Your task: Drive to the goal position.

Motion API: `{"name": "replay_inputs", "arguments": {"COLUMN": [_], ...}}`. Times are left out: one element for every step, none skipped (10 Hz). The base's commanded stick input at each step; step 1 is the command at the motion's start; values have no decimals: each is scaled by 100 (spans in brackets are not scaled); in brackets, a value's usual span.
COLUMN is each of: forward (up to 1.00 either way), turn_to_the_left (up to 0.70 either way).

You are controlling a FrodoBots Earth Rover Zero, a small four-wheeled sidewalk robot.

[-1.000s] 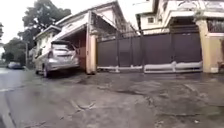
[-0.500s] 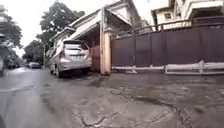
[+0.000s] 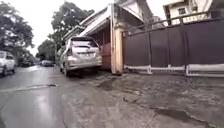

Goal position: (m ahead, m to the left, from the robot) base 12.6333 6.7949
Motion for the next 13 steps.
{"name": "replay_inputs", "arguments": {"forward": [100, 100, 100, 100, 100, 100, 100, 100, 100, 100, 100, 100, 100], "turn_to_the_left": [27, 27, 27, 27, 27, 27, 27, 27, 27, 27, 12, 0, 0]}}
